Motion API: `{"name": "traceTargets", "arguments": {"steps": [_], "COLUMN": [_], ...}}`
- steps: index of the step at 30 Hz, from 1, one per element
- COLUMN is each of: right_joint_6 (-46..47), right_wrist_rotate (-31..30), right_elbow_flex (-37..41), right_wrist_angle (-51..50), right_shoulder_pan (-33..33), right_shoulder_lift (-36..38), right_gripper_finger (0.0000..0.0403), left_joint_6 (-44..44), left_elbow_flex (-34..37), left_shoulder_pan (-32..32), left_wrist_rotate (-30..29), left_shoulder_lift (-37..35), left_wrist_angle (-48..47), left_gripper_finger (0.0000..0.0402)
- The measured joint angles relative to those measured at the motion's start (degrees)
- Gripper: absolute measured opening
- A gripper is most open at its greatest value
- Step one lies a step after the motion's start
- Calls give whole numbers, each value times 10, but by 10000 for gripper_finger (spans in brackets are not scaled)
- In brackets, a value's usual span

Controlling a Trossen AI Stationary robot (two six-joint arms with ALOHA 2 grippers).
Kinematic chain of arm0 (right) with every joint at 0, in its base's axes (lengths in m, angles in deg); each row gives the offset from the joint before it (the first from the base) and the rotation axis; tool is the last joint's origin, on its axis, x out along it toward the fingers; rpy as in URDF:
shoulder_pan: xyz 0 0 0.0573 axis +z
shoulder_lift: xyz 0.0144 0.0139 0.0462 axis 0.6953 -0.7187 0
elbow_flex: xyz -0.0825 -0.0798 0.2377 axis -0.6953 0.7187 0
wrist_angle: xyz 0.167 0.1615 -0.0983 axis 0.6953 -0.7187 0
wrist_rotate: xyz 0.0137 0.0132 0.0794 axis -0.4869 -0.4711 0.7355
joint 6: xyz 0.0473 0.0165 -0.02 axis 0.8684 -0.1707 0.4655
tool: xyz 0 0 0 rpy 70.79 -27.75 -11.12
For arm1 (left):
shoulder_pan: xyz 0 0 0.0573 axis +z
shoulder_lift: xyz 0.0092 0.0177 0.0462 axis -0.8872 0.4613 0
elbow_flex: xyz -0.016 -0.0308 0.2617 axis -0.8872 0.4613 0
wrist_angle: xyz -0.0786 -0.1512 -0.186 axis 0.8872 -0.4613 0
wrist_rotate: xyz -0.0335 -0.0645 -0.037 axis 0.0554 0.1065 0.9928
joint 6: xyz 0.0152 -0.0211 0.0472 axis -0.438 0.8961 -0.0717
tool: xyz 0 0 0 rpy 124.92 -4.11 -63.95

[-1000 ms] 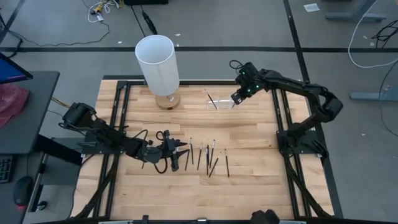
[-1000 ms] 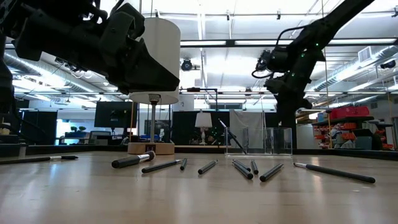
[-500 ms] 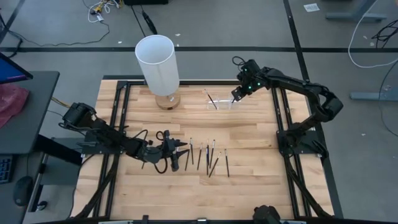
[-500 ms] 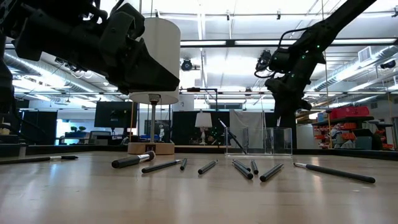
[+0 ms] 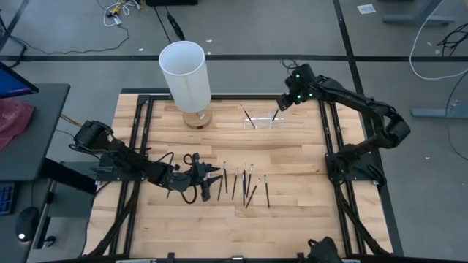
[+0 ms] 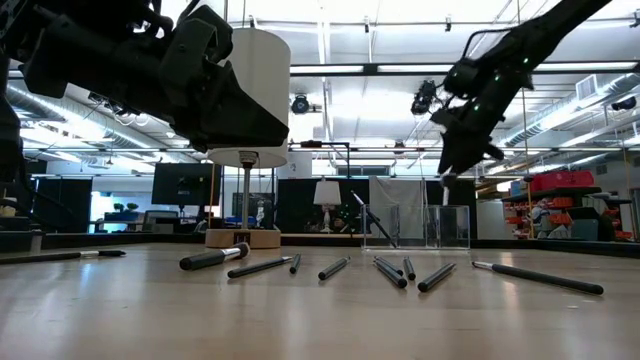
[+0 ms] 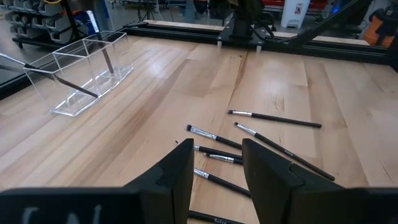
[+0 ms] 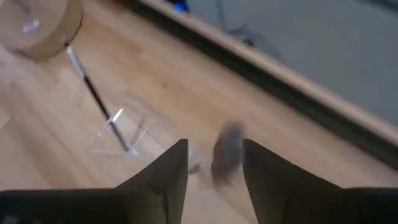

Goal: Sort items
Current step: Put the highlighter brush into the transparent organizer, then put the eyeshadow brush into the transparent organizer

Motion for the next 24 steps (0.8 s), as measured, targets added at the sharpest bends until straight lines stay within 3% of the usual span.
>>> {"name": "traceTargets", "arguments": {"steps": [8, 13, 18, 24], "right_joint_6": [-2, -5, 34, 119], "right_wrist_rotate": [-34, -36, -46, -154], "right_elbow_flex": [0, 0, 49, 193], "right_wrist_angle": [0, 1, 63, 253], "right_shoulder_pan": [11, 80, 245, 488], "right_shoulder_lift": [110, 160, 180, 170], "right_gripper_finger": [137, 126, 107, 73], "left_joint_6": [0, 0, 8, 12], "left_elbow_flex": [0, 0, 0, 0], "left_shoulder_pan": [0, 0, 0, -4], "left_wrist_rotate": [0, 0, 0, 0], "left_shoulder_lift": [0, 0, 0, 0], "left_wrist_angle": [0, 0, 0, -4], "left_gripper_finger": [138, 138, 138, 138]}}
